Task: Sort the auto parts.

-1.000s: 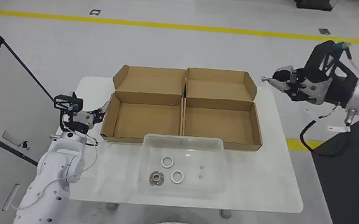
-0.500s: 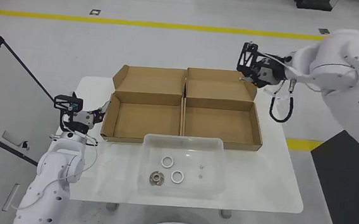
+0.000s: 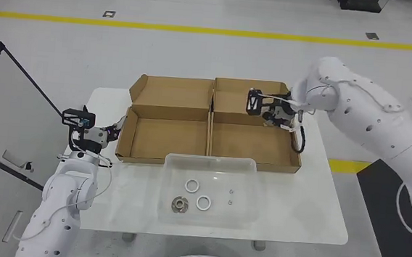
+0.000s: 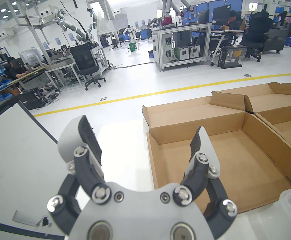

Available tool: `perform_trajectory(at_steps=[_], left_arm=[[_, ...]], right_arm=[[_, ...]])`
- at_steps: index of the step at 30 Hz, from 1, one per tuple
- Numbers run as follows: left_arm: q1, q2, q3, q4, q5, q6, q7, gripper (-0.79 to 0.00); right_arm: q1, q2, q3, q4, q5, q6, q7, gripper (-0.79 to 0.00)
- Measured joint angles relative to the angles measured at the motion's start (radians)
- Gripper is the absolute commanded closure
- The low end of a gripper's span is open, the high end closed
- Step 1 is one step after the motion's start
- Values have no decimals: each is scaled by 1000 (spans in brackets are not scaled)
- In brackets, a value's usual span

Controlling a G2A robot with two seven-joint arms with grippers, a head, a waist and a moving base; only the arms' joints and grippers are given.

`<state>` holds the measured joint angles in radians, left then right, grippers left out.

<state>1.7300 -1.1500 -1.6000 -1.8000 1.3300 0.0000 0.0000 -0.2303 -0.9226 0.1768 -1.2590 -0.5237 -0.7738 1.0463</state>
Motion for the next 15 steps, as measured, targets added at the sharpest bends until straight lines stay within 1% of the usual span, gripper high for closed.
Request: perform_trajectory(at_steps=[7, 12, 15], left_arm=[[0, 0, 0, 0, 0, 0, 0, -785], [0, 0, 0, 0, 0, 0, 0, -785], [0, 0, 0, 0, 0, 0, 0, -785]], right_arm=[[-65, -63, -7, 92, -37, 17, 17, 0], [-94, -94, -7, 153, -63, 46, 41, 0], [-109, -106, -6, 181, -73, 76, 34, 0]])
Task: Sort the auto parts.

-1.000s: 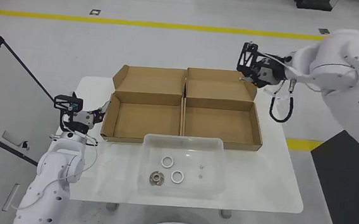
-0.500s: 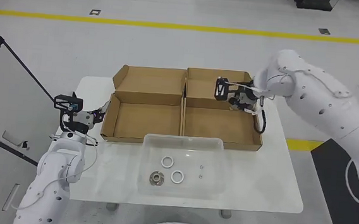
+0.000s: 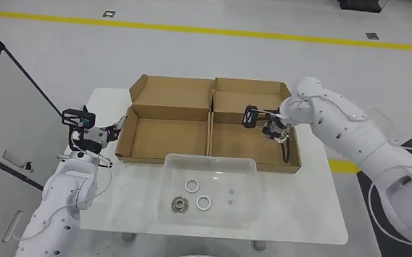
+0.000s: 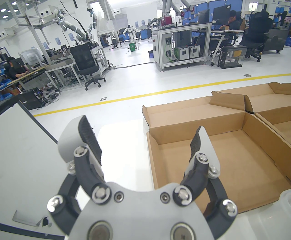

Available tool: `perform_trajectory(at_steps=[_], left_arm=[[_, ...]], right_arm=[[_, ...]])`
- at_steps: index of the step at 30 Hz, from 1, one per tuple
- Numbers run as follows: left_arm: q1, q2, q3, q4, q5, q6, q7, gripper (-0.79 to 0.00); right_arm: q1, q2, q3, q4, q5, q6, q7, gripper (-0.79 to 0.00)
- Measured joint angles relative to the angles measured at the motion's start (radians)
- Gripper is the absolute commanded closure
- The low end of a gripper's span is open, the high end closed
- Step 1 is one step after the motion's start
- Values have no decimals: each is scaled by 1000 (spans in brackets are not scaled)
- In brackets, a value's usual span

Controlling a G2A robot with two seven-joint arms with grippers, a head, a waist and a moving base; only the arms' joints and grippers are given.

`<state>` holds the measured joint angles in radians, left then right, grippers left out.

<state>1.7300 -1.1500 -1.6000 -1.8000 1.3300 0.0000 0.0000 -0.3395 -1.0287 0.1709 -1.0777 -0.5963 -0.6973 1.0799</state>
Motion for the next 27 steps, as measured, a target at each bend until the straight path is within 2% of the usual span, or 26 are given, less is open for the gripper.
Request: perform_trajectory(at_steps=[19, 27], left_arm=[[0, 0, 0, 0, 0, 0, 0, -785], [0, 0, 0, 0, 0, 0, 0, -785]], right_arm=[[-102, -13, 36, 78, -49, 119, -77, 0], [-129, -12, 62, 86, -42, 121, -85, 0]])
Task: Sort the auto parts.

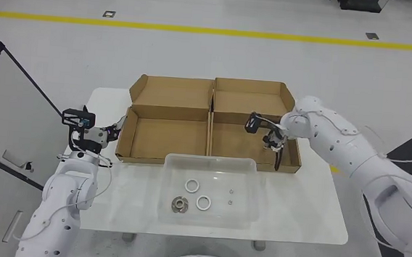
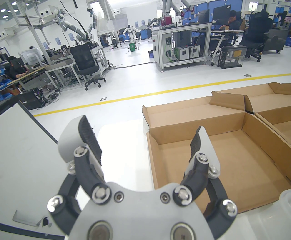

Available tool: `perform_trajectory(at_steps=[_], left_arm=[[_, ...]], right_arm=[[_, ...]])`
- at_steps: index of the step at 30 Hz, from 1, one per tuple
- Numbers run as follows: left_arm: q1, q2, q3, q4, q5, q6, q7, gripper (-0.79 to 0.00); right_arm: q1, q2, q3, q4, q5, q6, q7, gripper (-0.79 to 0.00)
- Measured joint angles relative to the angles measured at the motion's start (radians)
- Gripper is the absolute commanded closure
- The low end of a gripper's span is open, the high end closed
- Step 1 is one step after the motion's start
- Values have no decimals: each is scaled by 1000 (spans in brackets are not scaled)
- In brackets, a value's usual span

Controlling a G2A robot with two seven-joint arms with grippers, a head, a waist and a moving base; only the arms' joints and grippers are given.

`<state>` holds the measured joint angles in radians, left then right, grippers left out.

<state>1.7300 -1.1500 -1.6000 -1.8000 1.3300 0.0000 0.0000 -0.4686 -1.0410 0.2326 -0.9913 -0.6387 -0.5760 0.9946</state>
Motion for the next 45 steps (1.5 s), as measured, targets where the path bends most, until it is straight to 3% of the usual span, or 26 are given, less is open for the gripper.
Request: perform_trajectory(at_steps=[7, 10, 13, 17, 19, 20, 33, 45], left_arm=[[0, 0, 0, 0, 0, 0, 0, -785], [0, 0, 0, 0, 0, 0, 0, -785], [0, 0, 0, 0, 0, 0, 0, -785], [0, 0, 0, 0, 0, 0, 0, -785], [0, 0, 0, 0, 0, 0, 0, -785], [0, 0, 0, 0, 0, 0, 0, -785], [0, 0, 0, 0, 0, 0, 0, -785], [0, 0, 0, 0, 0, 0, 0, -785]], right_arm=[[-22, -2, 17, 3, -12, 5, -2, 0], [-27, -2, 25, 3, -14, 4, 6, -95], [-32, -2, 33, 2, -18, 2, 13, -265], [-37, -1, 46, -2, -17, -5, 16, -391], [-38, 1, 55, -7, -17, -11, 15, -606], [-38, 2, 59, -10, -19, -12, 16, -782], [-12, 36, 130, -110, -94, -48, 36, -785], [-22, 142, 302, -434, -43, -103, 148, -785]])
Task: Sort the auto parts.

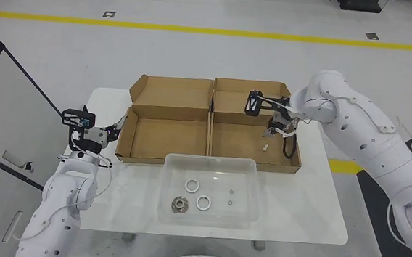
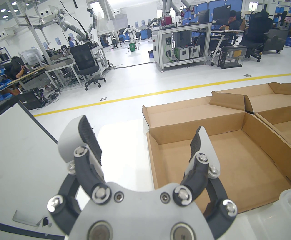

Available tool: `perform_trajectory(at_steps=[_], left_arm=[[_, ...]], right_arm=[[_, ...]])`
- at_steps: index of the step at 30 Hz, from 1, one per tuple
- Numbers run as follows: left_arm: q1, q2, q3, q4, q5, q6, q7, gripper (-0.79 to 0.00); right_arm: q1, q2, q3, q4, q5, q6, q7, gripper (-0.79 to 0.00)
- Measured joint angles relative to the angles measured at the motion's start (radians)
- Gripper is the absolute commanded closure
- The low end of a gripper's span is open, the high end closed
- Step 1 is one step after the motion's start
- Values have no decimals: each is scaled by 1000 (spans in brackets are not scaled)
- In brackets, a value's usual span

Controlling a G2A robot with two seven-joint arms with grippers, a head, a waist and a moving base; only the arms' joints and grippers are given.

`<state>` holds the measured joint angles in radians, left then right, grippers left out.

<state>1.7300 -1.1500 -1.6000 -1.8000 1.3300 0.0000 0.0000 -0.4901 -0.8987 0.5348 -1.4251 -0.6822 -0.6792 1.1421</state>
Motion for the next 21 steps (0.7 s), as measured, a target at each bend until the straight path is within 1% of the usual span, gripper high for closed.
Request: perform_trajectory(at_steps=[7, 13, 17, 21], left_arm=[[0, 0, 0, 0, 0, 0, 0, -785], [0, 0, 0, 0, 0, 0, 0, -785], [0, 0, 0, 0, 0, 0, 0, -785], [0, 0, 0, 0, 0, 0, 0, -785]], right_arm=[[-31, 76, 36, -234, 113, 41, 39, -785], [-38, 123, 21, -410, 233, 85, 84, -785], [-35, 135, -12, -501, 284, 112, 110, -785], [-29, 131, -64, -540, 306, 126, 125, -785]])
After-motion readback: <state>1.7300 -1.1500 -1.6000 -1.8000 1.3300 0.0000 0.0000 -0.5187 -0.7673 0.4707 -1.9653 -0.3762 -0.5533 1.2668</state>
